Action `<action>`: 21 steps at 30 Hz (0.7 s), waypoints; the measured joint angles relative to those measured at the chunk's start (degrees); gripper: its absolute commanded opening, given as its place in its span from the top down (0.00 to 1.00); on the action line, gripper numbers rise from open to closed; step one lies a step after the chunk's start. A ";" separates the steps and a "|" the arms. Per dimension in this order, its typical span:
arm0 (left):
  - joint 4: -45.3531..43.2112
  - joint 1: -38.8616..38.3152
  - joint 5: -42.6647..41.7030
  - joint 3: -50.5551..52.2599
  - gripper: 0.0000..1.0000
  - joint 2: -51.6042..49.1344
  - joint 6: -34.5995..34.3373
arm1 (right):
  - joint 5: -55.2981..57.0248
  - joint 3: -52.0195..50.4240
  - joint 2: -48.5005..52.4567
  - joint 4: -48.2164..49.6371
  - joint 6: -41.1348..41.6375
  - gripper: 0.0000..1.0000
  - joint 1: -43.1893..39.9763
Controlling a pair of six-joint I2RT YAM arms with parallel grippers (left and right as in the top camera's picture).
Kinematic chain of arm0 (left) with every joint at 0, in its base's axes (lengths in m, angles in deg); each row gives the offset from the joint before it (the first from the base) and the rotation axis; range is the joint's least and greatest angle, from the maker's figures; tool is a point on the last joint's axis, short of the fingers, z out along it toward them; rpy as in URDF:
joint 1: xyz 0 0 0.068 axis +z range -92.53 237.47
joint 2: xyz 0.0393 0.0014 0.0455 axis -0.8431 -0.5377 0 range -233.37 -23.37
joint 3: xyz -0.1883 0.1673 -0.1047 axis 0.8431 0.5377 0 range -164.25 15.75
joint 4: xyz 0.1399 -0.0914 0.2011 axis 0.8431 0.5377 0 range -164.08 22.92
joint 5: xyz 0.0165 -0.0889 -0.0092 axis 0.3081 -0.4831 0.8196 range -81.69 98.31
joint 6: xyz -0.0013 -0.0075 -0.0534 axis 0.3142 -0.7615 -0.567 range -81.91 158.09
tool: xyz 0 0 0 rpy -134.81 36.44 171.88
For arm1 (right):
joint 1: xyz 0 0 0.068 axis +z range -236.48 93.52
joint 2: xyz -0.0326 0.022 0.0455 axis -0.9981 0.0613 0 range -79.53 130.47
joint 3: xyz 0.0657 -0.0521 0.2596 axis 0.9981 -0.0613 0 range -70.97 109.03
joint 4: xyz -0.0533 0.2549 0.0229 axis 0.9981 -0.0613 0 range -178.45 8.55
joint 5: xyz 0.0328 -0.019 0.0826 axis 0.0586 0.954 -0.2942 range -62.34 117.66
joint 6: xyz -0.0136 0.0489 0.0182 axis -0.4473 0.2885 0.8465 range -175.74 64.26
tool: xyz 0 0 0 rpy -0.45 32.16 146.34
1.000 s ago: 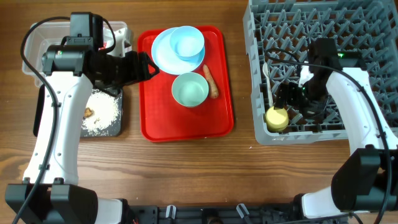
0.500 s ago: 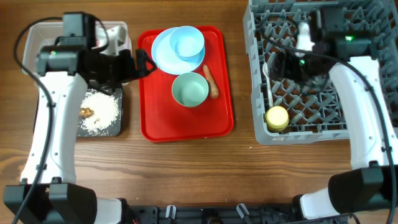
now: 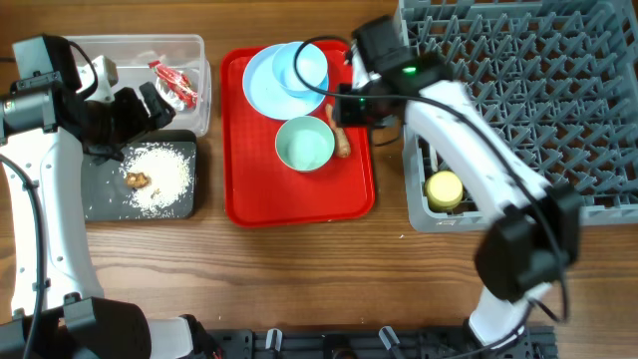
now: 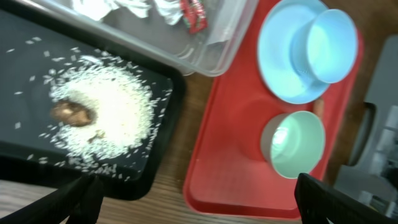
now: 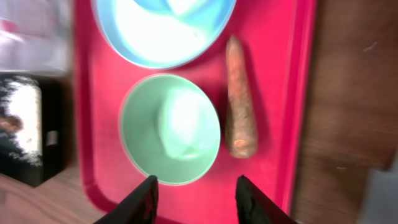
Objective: Sort waste into correct bins and load items into the dishwasher rack
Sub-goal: 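Reach the right gripper to the green bowl and grasp its rim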
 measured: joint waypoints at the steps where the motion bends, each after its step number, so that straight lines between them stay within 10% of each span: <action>1: 0.20 0.04 0.85 0.00 0.00 0.00 0.00 | 0.00 0.00 2.05 -0.02 0.83 0.64 0.28; 21: 0.22 0.04 3.10 0.00 0.00 0.00 0.00 | -2.14 0.00 11.80 2.12 3.41 0.71 1.14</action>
